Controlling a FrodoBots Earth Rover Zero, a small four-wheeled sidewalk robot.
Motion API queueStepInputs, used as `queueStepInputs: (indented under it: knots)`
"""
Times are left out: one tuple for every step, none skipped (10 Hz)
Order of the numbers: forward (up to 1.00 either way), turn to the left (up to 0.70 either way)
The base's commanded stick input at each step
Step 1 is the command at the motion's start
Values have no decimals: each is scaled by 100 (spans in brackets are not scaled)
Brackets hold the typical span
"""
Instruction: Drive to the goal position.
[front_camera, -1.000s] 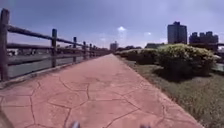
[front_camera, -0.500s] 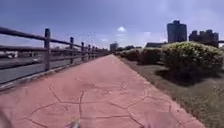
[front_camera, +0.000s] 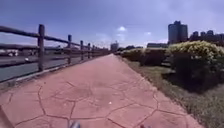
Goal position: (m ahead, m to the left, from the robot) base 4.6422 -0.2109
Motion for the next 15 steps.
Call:
queueStepInputs:
  knots:
    - [70, 0]
    - [70, 0]
    - [70, 0]
    - [70, 0]
    - [70, 0]
    - [70, 0]
    - [70, 0]
    - [70, 0]
    - [70, 0]
    - [70, 0]
    - [70, 0]
    - [70, 0]
    - [70, 0]
    - [70, -35]
    - [70, -35]
